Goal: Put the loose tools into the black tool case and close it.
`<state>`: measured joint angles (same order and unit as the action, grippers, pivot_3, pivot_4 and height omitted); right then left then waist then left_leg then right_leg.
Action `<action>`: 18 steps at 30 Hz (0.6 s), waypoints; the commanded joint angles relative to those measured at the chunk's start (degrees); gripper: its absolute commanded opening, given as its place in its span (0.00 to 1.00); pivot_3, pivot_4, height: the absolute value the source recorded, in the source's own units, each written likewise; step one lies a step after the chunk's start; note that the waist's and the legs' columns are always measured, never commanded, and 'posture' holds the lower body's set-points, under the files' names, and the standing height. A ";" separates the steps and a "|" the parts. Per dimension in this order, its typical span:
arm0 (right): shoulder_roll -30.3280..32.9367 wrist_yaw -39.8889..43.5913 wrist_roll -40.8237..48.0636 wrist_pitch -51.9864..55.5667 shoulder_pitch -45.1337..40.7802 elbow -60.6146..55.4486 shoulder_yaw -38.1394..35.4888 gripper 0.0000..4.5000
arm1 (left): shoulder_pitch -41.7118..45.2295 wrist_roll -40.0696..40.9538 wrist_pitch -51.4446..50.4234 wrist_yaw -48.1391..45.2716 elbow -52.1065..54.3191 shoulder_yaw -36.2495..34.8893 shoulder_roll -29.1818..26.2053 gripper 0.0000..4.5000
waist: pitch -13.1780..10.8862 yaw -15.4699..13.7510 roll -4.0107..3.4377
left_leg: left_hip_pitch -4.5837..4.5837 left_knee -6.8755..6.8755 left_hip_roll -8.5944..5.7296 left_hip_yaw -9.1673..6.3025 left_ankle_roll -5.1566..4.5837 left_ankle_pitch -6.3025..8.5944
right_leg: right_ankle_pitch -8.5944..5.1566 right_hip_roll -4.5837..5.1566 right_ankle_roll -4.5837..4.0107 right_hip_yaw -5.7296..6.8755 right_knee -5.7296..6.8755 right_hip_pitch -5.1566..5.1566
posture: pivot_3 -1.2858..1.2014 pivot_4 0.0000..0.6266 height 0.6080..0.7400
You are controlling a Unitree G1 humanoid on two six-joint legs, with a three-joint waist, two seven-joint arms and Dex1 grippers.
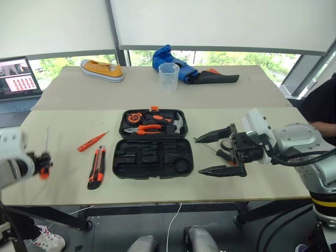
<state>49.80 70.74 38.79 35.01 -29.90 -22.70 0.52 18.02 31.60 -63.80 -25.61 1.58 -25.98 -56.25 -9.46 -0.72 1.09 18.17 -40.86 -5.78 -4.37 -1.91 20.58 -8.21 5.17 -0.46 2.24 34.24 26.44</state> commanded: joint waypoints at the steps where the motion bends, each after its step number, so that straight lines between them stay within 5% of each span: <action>1: 0.95 -1.50 0.84 0.23 0.68 -1.34 -3.27 1.00 | 2.05 -3.03 20.41 -21.75 2.68 10.41 -5.80 0.12 | -0.01 -0.15 -0.02 | 0.04 0.01 -0.10 0.00 -0.01 0.00 | 0.03 0.07 -0.03 0.02 -0.09 0.01 | 0.52 0.24 0.88; 4: 1.05 -3.02 0.69 0.35 1.39 -1.44 -4.10 1.00 | 5.93 -7.52 34.18 -36.64 0.56 20.32 -8.16 0.12 | -0.01 0.13 -0.03 | 0.05 0.03 -0.22 0.03 -0.11 0.04 | 0.03 0.11 -0.02 0.06 -0.21 0.05 | 0.52 0.24 0.88; 9: 0.79 -6.56 0.20 0.43 3.41 -2.26 -4.99 1.00 | 16.85 -16.37 50.27 -50.05 -7.12 33.73 -3.87 0.12 | -0.01 0.30 -0.01 | 0.53 0.02 -0.24 0.07 -0.69 -0.16 | 0.04 0.09 -0.05 0.20 -0.23 0.56 | 0.52 0.24 0.88; 18: 0.74 -11.69 0.87 0.79 7.64 -5.80 -7.18 1.00 | 32.09 -30.84 66.12 -51.71 -28.27 44.47 9.72 0.12 | -0.02 0.01 0.00 | 1.12 -0.64 -0.23 0.04 -0.90 -0.11 | 0.12 0.10 -0.04 0.10 -0.14 0.82 | 0.52 0.24 0.88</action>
<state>50.29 60.32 38.60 35.44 -22.46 -26.15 -4.16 47.20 3.11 -0.63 -77.69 -23.79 18.17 -47.51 -9.48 -0.71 1.09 19.30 -41.56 -6.01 -4.34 -2.83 20.48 -8.09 5.28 -0.50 2.34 34.11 27.24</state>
